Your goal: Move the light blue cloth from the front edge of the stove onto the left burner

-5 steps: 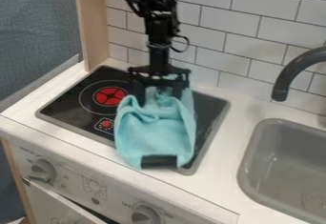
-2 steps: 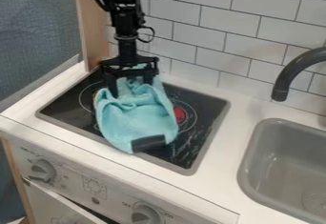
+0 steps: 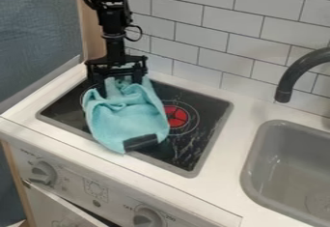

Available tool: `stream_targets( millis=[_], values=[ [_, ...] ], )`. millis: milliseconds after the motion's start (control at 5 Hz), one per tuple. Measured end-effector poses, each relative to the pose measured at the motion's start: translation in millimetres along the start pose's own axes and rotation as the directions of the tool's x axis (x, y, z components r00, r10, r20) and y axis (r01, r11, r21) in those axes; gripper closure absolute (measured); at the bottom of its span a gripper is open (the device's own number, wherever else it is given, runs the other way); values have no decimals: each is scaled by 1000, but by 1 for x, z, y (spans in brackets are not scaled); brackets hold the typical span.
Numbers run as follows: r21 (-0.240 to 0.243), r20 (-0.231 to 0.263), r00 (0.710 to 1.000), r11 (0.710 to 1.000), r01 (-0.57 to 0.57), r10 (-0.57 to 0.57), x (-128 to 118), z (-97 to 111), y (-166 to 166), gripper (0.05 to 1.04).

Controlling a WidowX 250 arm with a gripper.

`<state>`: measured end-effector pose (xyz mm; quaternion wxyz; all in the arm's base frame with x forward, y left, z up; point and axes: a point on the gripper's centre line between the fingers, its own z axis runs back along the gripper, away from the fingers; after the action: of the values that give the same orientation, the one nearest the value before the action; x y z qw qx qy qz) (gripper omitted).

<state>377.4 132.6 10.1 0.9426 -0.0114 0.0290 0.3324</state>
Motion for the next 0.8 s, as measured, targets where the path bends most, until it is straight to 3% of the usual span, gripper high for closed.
stream_targets(
  millis=[200,400,600,800],
  values=[
    [-4,-3,1000,1000,4,-4,-1,3,0,83],
    [-60,28,1000,998,9,-8,-1,28,-6,84],
    [-82,85,996,996,18,-11,-5,62,-6,84],
    [-124,110,994,992,30,-16,-13,80,-7,84]
  ],
)
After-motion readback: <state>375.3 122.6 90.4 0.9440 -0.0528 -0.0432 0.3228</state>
